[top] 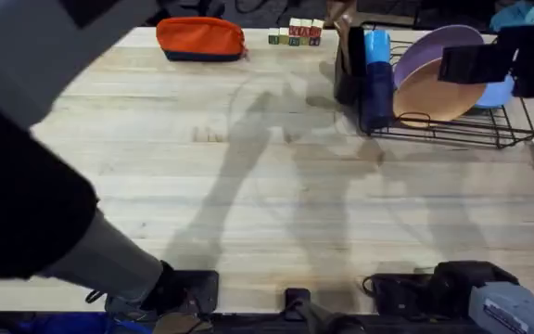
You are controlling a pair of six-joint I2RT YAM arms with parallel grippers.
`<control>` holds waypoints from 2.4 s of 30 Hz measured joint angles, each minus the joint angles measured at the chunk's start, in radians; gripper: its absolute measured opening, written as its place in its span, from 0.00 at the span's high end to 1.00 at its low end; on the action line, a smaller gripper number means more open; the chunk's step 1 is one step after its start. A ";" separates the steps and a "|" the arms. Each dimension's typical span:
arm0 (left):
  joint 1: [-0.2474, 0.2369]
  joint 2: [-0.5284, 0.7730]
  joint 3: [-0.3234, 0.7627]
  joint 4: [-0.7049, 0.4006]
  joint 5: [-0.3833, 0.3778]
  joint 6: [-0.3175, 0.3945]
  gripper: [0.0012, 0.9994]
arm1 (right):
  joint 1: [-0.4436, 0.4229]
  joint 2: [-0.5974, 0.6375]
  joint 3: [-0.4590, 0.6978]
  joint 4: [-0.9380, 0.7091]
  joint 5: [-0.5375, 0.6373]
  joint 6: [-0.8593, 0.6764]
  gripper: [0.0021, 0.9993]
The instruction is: Pick up the spoon on the table one by one and put them onto the rack
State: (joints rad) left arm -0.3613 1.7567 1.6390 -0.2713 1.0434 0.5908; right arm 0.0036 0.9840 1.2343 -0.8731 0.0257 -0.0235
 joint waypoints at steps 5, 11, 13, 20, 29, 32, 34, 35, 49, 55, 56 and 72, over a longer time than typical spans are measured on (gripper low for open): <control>-0.036 0.053 0.000 0.042 0.035 -0.014 0.96 | 0.000 0.000 0.000 0.000 0.000 0.000 0.01; -0.081 0.100 0.000 0.134 0.045 -0.074 0.96 | 0.000 0.000 0.000 0.000 0.000 0.000 0.01; -0.091 0.112 0.000 0.153 0.045 -0.099 0.96 | 0.000 0.000 0.000 0.000 0.000 0.000 0.01; -0.102 0.159 0.000 0.245 0.045 -0.239 0.96 | 0.000 0.000 0.000 0.000 0.000 0.000 0.01; -0.083 0.209 0.000 0.268 0.049 -0.323 0.96 | 0.000 0.000 0.000 0.000 0.000 0.000 0.01; -0.073 0.221 0.000 0.272 0.056 -0.336 0.96 | 0.000 0.000 0.000 0.000 0.000 0.000 0.01; -0.070 0.237 0.000 0.281 0.060 -0.339 0.96 | 0.000 0.000 0.000 0.000 0.000 0.000 0.01; -0.070 0.248 0.000 0.291 0.063 -0.340 0.96 | 0.000 0.000 0.000 0.000 0.000 0.000 0.01; -0.070 0.362 0.000 0.353 0.140 -0.359 0.96 | 0.000 0.000 0.000 0.000 0.000 0.000 0.01; -0.070 0.383 0.000 0.267 0.114 -0.356 0.96 | 0.000 0.000 0.000 0.000 0.000 0.000 0.01; -0.070 0.384 0.000 0.247 0.105 -0.353 0.96 | 0.000 0.000 0.000 0.000 0.000 0.000 0.01; -0.070 0.387 0.000 0.202 0.085 -0.301 0.03 | 0.000 0.000 0.000 0.000 0.000 0.000 0.01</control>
State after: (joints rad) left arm -0.4313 2.1441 1.6390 -0.0696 1.1284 0.2899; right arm 0.0036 0.9840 1.2343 -0.8730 0.0255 -0.0235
